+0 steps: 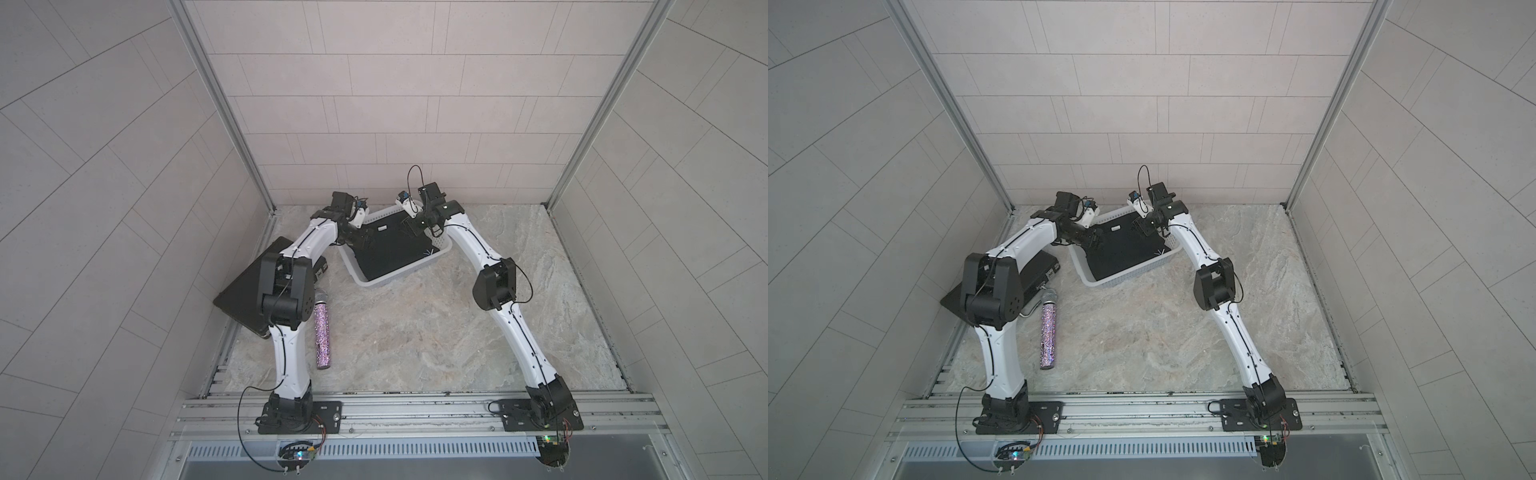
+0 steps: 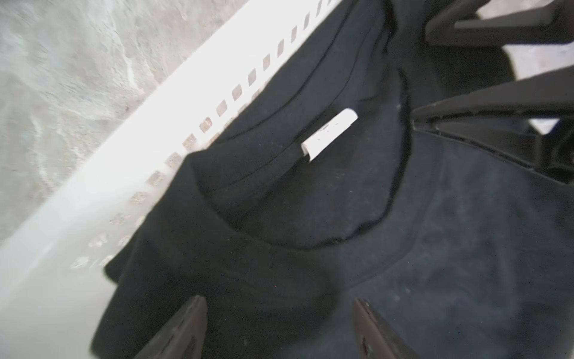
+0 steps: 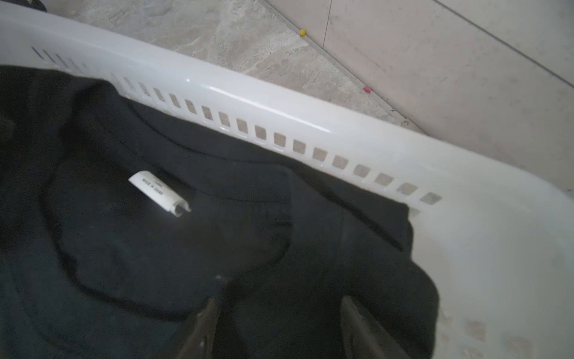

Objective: Put the folded t-shirts into the basket
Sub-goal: Place the T-shirt in the bin, then reset both arms

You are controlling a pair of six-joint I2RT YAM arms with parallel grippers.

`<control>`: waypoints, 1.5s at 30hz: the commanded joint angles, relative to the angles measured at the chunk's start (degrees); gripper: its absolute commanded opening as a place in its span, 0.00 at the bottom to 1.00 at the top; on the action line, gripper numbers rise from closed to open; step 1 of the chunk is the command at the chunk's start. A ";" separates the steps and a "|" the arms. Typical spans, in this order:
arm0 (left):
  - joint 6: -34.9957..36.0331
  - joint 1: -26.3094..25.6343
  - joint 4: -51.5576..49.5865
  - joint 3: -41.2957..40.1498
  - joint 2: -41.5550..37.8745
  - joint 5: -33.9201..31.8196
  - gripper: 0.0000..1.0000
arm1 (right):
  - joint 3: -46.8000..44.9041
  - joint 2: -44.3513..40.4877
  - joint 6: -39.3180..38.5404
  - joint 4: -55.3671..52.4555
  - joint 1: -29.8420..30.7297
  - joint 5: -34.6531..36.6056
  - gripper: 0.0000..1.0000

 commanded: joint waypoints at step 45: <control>-12.59 13.94 39.00 -66.65 -64.16 -28.20 1.00 | -119.12 -104.16 11.71 48.37 -26.34 25.54 1.00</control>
